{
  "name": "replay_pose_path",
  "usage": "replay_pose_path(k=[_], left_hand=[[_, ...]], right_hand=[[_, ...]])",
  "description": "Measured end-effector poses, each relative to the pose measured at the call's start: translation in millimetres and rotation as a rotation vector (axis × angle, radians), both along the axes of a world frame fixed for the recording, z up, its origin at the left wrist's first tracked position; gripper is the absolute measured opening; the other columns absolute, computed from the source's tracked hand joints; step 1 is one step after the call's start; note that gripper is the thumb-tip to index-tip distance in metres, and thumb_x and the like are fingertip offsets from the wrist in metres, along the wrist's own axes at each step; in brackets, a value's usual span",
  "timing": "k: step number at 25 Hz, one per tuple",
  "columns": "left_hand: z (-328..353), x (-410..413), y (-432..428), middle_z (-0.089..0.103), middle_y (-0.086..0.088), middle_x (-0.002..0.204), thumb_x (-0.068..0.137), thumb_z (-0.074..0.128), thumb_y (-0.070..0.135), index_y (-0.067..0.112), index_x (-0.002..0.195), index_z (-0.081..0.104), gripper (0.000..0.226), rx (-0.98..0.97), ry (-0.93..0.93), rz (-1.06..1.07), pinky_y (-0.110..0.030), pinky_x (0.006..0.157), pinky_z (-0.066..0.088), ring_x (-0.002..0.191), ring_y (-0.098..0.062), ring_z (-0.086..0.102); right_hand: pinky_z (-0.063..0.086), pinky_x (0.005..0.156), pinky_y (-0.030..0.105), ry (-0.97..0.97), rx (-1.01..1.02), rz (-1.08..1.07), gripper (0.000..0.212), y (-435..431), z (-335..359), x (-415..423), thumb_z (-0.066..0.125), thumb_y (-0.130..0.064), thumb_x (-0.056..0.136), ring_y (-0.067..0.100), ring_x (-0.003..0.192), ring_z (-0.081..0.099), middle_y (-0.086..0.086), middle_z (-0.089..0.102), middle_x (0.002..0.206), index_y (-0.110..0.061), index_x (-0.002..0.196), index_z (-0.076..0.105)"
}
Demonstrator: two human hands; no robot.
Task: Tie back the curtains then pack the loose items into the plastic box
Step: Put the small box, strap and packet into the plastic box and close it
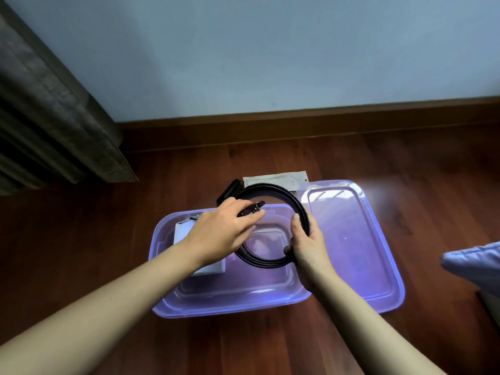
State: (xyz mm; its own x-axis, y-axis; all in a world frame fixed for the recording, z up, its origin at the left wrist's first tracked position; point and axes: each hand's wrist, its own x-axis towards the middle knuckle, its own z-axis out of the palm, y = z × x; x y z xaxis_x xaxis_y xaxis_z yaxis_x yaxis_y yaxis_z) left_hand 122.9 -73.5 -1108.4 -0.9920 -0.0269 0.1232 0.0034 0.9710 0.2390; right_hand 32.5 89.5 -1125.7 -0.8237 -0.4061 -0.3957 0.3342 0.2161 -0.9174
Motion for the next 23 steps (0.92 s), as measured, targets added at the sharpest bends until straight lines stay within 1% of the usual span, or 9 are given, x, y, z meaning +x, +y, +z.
replay_pose_path(k=[2, 4, 7, 9, 12, 15, 17, 20, 23], left_hand=[[-5, 3, 3, 0.067, -0.004, 0.109, 0.082, 0.046, 0.025, 0.023, 0.109, 0.069, 0.036, -0.125, 0.109, 0.052, -0.022, 0.043, 0.044, 0.091, -0.022, 0.051], [-8, 3, 8, 0.063, -0.009, 0.118, 0.076, 0.06, 0.015, 0.02, 0.105, 0.07, 0.031, -0.137, 0.178, 0.121, -0.03, 0.062, 0.052, 0.098, -0.025, 0.042], [-5, 0, 12, 0.036, -0.018, 0.142, 0.079, 0.061, 0.008, 0.018, 0.112, 0.063, 0.034, 0.187, 0.106, 0.38, -0.039, 0.089, 0.046, 0.118, -0.034, 0.036], [-4, 1, 13, 0.043, -0.012, 0.135, 0.083, 0.054, 0.008, 0.017, 0.116, 0.053, 0.034, 0.346, 0.017, 0.405, -0.036, 0.085, 0.046, 0.109, -0.034, 0.05], [-6, 0, 10, 0.057, -0.007, 0.104, 0.084, 0.05, 0.01, 0.018, 0.115, 0.045, 0.032, 0.385, -0.034, 0.356, -0.036, 0.07, 0.045, 0.083, -0.033, 0.058], [-15, -5, 6, 0.059, -0.01, 0.106, 0.083, 0.049, 0.01, 0.017, 0.121, 0.044, 0.039, 0.353, -0.15, 0.326, -0.038, 0.073, 0.046, 0.086, -0.036, 0.057], [-23, -6, 10, 0.058, -0.014, 0.111, 0.082, 0.048, 0.011, 0.014, 0.123, 0.043, 0.041, 0.278, -0.251, 0.275, -0.041, 0.076, 0.046, 0.093, -0.041, 0.056], [-32, -8, 20, 0.051, -0.019, 0.119, 0.084, 0.046, 0.009, 0.011, 0.125, 0.04, 0.042, 0.155, -0.37, 0.233, -0.044, 0.074, 0.046, 0.094, -0.044, 0.056], [-36, -16, 26, 0.046, -0.021, 0.118, 0.086, 0.045, 0.005, 0.01, 0.125, 0.039, 0.04, 0.026, -0.421, 0.237, -0.043, 0.063, 0.04, 0.09, -0.045, 0.057]], right_hand=[[0.041, 0.065, 0.024, -0.007, 0.0, -0.001, 0.03, -2, 5, 4, 0.043, -0.035, 0.099, 0.0, 0.065, 0.041, -0.021, 0.043, 0.079, -0.033, 0.128, 0.049], [0.039, 0.054, 0.021, -0.034, 0.004, -0.003, 0.03, -1, 8, 7, 0.041, -0.035, 0.099, 0.001, 0.058, 0.039, -0.02, 0.04, 0.073, -0.031, 0.128, 0.049], [0.034, 0.047, 0.02, -0.097, -0.014, -0.003, 0.03, 2, 7, 14, 0.039, -0.034, 0.1, 0.006, 0.044, 0.028, -0.016, 0.035, 0.055, -0.026, 0.128, 0.049], [0.033, 0.049, 0.022, -0.101, -0.014, 0.005, 0.03, 2, 10, 15, 0.039, -0.033, 0.1, 0.007, 0.044, 0.026, -0.015, 0.034, 0.049, -0.024, 0.127, 0.049], [0.042, 0.061, 0.028, -0.047, 0.061, 0.02, 0.025, 1, 16, 16, 0.04, -0.035, 0.099, 0.011, 0.05, 0.04, -0.005, 0.044, 0.059, -0.033, 0.123, 0.033], [0.043, 0.07, 0.041, 0.128, 0.293, 0.117, 0.026, 7, 15, 18, 0.043, -0.024, 0.095, 0.025, 0.072, 0.055, 0.013, 0.057, 0.084, -0.027, 0.111, 0.023], [0.036, 0.07, 0.037, 0.299, 0.543, 0.27, 0.019, 13, 6, 19, 0.044, -0.012, 0.09, 0.029, 0.084, 0.048, 0.015, 0.05, 0.102, -0.015, 0.1, 0.029], [0.031, 0.065, 0.034, 0.416, 0.845, 0.41, 0.012, 16, -4, 22, 0.04, -0.001, 0.088, 0.037, 0.081, 0.047, 0.016, 0.046, 0.102, -0.01, 0.089, 0.031], [0.031, 0.064, 0.034, 0.496, 1.008, 0.499, 0.01, 13, -19, 19, 0.039, 0.001, 0.091, 0.04, 0.096, 0.056, 0.017, 0.051, 0.111, -0.007, 0.097, 0.041]])
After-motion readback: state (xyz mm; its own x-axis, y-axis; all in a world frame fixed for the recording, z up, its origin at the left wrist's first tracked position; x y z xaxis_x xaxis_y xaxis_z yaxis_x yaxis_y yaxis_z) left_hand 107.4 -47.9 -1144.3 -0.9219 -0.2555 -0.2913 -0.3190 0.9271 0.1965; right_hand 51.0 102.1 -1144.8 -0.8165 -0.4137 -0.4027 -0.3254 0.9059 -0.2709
